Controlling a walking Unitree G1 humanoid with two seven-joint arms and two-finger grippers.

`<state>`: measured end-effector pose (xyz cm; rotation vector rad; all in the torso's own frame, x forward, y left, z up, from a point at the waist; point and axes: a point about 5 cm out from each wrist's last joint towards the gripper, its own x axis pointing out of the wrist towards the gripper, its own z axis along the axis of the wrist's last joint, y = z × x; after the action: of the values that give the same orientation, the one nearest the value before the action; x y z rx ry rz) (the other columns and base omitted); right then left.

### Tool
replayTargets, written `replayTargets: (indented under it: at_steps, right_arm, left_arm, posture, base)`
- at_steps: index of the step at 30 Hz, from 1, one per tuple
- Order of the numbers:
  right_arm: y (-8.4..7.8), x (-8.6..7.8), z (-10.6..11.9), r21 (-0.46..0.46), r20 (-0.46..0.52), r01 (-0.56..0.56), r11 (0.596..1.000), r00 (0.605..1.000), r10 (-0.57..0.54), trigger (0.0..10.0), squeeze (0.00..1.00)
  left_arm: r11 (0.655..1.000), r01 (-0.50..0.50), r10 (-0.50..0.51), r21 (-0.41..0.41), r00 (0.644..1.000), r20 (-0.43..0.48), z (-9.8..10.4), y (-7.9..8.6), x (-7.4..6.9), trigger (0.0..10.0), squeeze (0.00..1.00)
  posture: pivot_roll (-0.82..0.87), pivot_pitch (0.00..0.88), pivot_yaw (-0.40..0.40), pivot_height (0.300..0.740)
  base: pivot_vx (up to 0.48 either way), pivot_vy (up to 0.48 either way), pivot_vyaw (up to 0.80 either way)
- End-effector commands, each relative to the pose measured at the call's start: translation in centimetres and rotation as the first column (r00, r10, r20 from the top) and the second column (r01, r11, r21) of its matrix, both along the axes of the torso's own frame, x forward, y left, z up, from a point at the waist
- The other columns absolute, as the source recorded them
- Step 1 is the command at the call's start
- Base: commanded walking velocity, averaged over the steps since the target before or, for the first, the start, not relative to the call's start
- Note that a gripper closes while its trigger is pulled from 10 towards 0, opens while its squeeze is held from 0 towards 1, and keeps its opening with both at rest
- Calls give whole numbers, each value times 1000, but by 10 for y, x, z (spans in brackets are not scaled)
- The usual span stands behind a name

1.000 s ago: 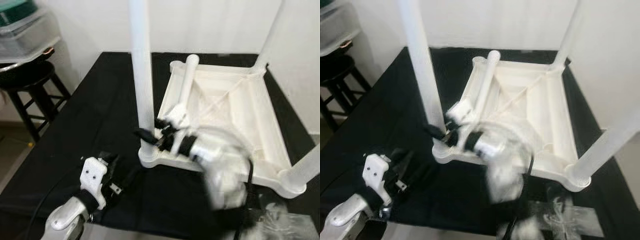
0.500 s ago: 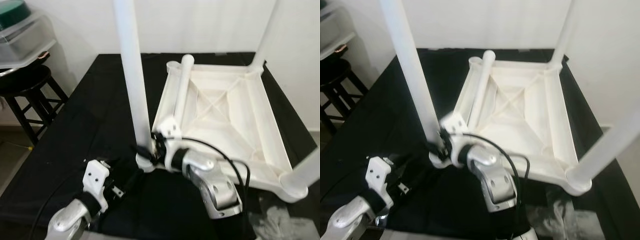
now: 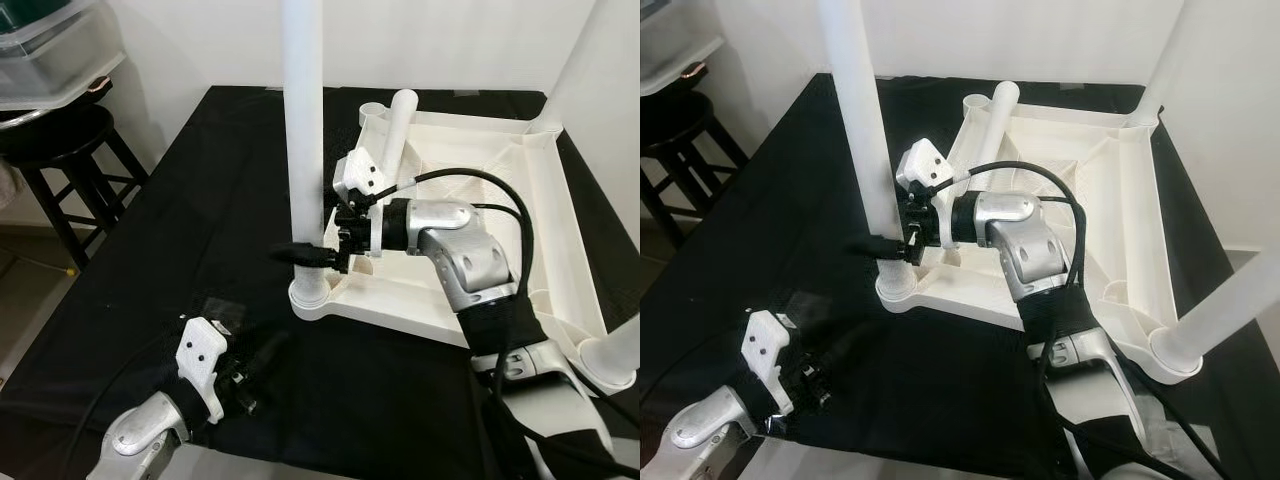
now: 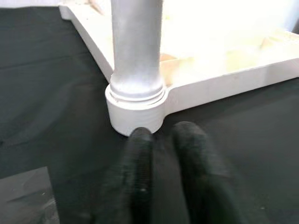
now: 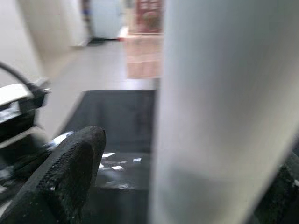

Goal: Building children table

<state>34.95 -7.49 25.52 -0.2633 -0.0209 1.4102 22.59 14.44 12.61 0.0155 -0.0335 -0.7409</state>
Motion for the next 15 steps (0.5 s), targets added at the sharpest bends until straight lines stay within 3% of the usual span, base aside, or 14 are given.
replayTargets:
  at_steps: [1, 6, 12, 13, 14, 15]
  right_arm:
    - [9, 1, -3, -2, -32, -60, 998, 998, 60, 10000, 0]
    - [13, 8, -21, -48, -82, -80, 996, 994, 76, 10000, 0]
    - [5, 11, -40, -44, -145, -44, 998, 989, 37, 10000, 0]
    - [1, 11, -46, -31, -162, -23, 999, 987, 18, 10000, 43]
    - [-3, 11, -51, -11, -182, 10, 1000, 983, -12, 10000, 941]
    - [-6, 12, -54, 3, -197, 35, 999, 980, -34, 10000, 941]
  left_arm:
    - [1000, 20, -20, 7, 1000, -23, -3, -1, -3, 0, 0]
    - [1000, 20, -20, -2, 1000, -16, -1, -1, -4, 0, 0]
    - [1000, 18, -18, -17, 1000, -13, 2, 2, -5, 0, 0]
    - [1000, 21, -22, -20, 1000, -14, 2, 2, -5, 0, 0]
    - [999, 23, -23, -24, 1000, -14, 2, 2, -5, 0, 0]
    - [999, 24, -24, -26, 1000, -14, 3, 2, -5, 0, 0]
  posture:
    - [38, 148, 15, 740]
    - [39, 151, 9, 740]
    - [34, 156, 10, 740]
    - [31, 159, 13, 740]
    - [25, 162, 16, 740]
    - [25, 162, 16, 740]
  base:
    - [0, 0, 0]
    - [0, 0, 0]
    - [0, 0, 0]
    - [0, 0, 0]
    - [0, 0, 0]
    - [0, 0, 0]
